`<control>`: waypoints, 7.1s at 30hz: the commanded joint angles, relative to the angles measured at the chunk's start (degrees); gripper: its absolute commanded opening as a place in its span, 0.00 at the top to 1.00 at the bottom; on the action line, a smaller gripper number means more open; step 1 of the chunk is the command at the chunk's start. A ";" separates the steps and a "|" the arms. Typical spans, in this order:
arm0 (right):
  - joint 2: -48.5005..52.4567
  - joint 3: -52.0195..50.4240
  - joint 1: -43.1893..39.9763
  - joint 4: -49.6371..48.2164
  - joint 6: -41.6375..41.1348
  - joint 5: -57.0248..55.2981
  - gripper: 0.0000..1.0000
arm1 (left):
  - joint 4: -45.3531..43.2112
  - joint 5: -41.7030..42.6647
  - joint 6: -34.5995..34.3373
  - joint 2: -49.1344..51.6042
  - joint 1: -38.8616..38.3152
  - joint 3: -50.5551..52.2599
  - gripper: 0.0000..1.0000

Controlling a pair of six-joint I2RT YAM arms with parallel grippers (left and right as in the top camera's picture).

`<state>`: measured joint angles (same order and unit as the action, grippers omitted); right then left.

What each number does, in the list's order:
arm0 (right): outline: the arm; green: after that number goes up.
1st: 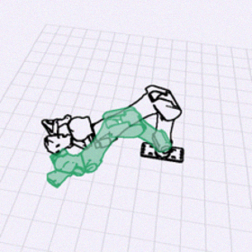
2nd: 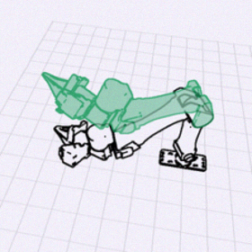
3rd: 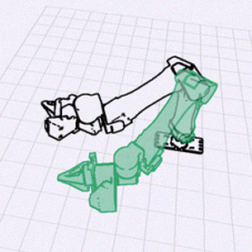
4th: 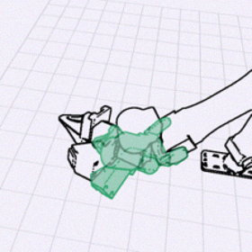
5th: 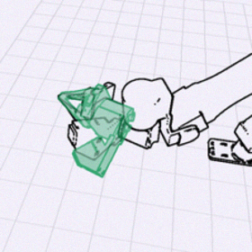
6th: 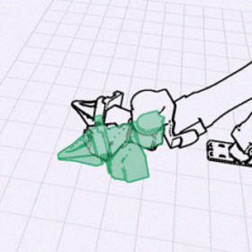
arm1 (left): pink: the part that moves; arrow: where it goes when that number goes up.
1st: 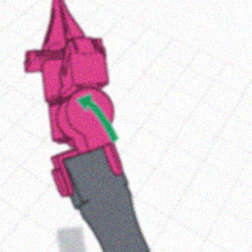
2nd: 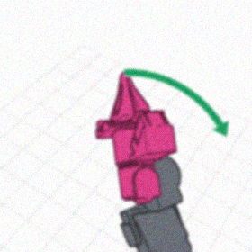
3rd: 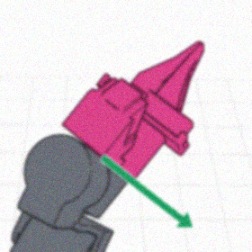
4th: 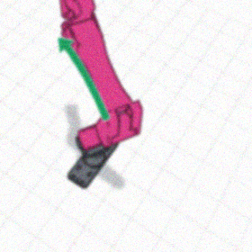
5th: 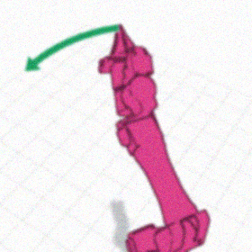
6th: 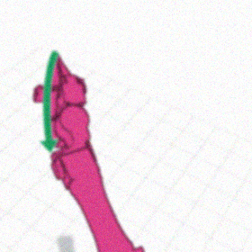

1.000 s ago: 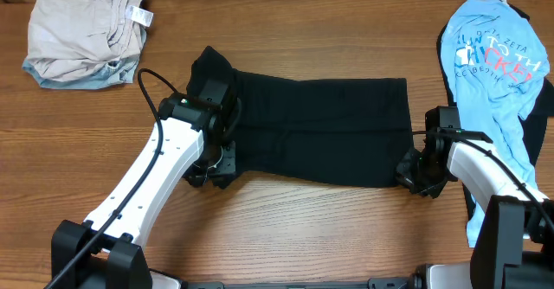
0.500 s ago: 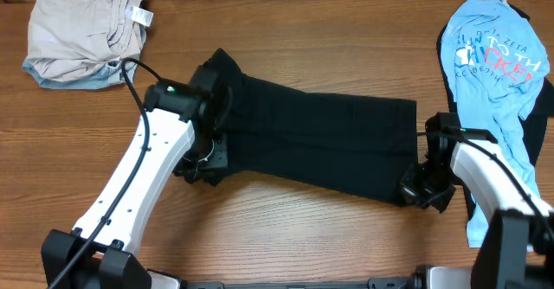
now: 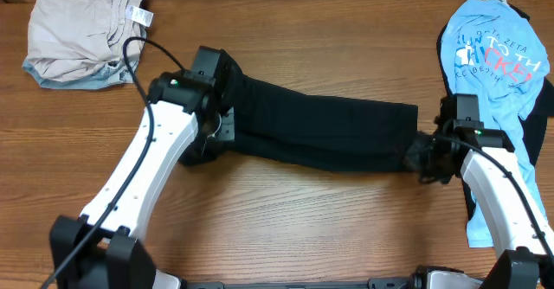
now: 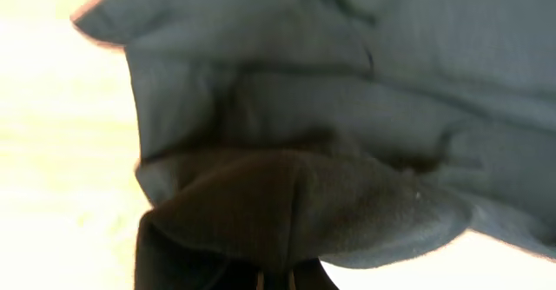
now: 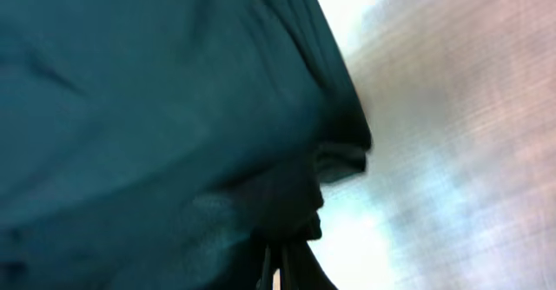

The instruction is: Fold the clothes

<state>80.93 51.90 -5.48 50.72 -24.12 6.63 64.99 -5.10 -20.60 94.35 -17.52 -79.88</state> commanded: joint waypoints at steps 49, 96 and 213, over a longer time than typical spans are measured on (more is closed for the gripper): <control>21.64 1.33 -5.49 -24.17 16.92 10.71 0.80 | -3.23 3.61 10.36 19.21 16.74 -33.09 0.00; 20.65 23.17 24.09 -6.58 6.27 12.76 0.53 | 0.81 3.30 11.85 19.41 16.72 -32.83 0.00; -4.28 11.61 -11.13 -19.19 -6.88 34.62 0.73 | 13.53 18.53 10.29 46.51 -19.34 -61.48 0.64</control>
<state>78.22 62.92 -14.85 30.59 -34.00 39.90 79.00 11.09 -9.02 138.67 -35.66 -139.98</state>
